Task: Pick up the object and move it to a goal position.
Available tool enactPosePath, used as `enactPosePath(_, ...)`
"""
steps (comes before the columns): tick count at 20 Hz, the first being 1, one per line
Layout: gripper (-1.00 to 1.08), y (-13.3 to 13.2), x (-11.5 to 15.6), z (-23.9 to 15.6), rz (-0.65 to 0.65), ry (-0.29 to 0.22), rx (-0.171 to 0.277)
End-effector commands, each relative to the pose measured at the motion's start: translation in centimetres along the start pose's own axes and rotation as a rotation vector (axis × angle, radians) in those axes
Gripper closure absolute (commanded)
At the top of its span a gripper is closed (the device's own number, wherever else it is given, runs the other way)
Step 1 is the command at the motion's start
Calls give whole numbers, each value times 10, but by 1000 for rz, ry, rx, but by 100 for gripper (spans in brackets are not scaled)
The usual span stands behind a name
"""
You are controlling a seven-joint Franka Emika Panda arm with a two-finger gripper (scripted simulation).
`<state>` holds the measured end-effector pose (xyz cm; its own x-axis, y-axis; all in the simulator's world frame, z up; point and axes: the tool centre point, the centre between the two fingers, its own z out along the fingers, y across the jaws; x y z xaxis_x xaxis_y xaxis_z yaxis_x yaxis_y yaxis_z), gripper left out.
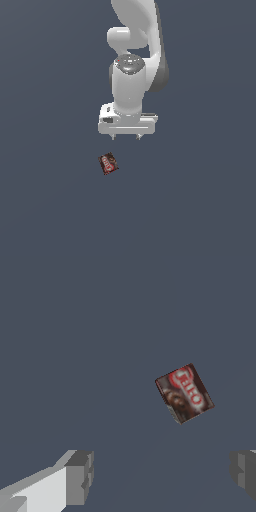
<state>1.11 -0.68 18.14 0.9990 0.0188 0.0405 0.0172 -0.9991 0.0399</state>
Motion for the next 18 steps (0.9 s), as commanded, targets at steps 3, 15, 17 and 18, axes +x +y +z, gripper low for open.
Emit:
enactPosePath(3,-92,-1,0,-1,-3,2,1)
enactPosePath(15,-92,-16,3,-14,-31,27,20)
enactPosePath(17,-92,-14,4,-12,-37,26,20)
enactPosePath(18,-92,-13,5,-11,-41,25,20)
